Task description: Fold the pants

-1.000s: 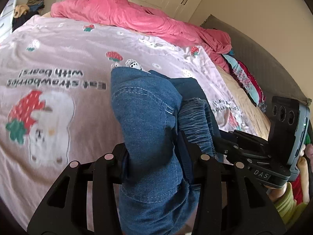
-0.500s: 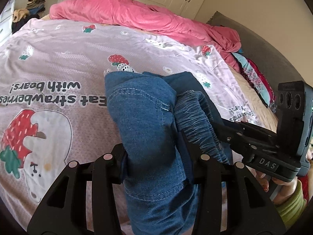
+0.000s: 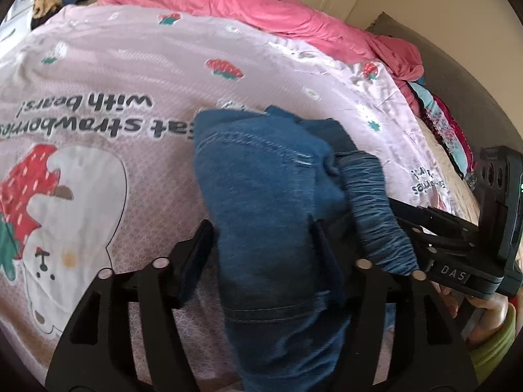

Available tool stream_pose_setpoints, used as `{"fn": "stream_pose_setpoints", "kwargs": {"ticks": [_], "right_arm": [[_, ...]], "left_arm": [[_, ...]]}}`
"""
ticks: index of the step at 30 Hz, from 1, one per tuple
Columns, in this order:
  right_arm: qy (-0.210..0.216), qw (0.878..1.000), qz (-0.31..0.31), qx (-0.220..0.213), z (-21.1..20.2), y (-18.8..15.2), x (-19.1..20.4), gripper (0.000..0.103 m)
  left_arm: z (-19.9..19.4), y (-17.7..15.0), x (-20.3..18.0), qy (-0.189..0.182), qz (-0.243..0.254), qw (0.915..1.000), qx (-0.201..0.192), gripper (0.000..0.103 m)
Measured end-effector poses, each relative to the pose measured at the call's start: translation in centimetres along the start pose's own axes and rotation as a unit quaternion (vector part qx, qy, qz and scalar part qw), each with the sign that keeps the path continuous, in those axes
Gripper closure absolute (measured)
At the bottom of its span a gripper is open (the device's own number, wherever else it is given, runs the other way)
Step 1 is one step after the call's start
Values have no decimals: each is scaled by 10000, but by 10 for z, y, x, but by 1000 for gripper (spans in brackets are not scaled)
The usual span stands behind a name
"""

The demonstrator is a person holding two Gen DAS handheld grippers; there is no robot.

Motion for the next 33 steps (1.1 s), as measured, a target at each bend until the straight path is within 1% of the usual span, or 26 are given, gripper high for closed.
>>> {"fn": "stream_pose_setpoints", "kwargs": {"ticks": [3, 11, 21, 25, 26, 27, 28, 29, 33], "right_arm": [[-139, 9999, 5, 39, 3, -2, -3, 42], [-257, 9996, 81, 9, 4, -6, -8, 33], [-273, 9995, 100, -132, -3, -6, -9, 32], [-292, 9993, 116, -204, -8, -7, -9, 32], [-297, 9992, 120, -233, -11, -8, -8, 31], [-306, 9991, 121, -261, -13, -8, -8, 25], [-316, 9990, 129, -296, -15, -8, -7, 21], [-320, 9988, 127, -360, -19, -9, -7, 20], [-397, 9977, 139, -536, -30, -10, -5, 20]], "left_arm": [[1, -2, 2, 40, 19, 10000, -7, 41], [0, -2, 3, 63, 54, 10000, -13, 36], [-5, -2, 3, 82, 72, 9999, -60, 31], [-14, 0, 2, 127, 122, 9997, -165, 29], [-17, 0, 2, 133, 130, 9996, -202, 28], [-20, 1, 2, 143, 138, 9995, -237, 26], [-24, 1, 1, 152, 145, 9994, -275, 25], [-26, 2, 1, 158, 159, 9993, -305, 25], [-39, 2, -2, 184, 218, 9986, -435, 21]]}}
Point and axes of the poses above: each gripper's, at about its wrist camera, not at the fingertips, and z roughly the way its jaws point, x to its left, y to its top, the point moved 6 cm from there along z, roughly the way its jaws point, and after that the axes turned 4 degrees about y, right-handed, at the moved point
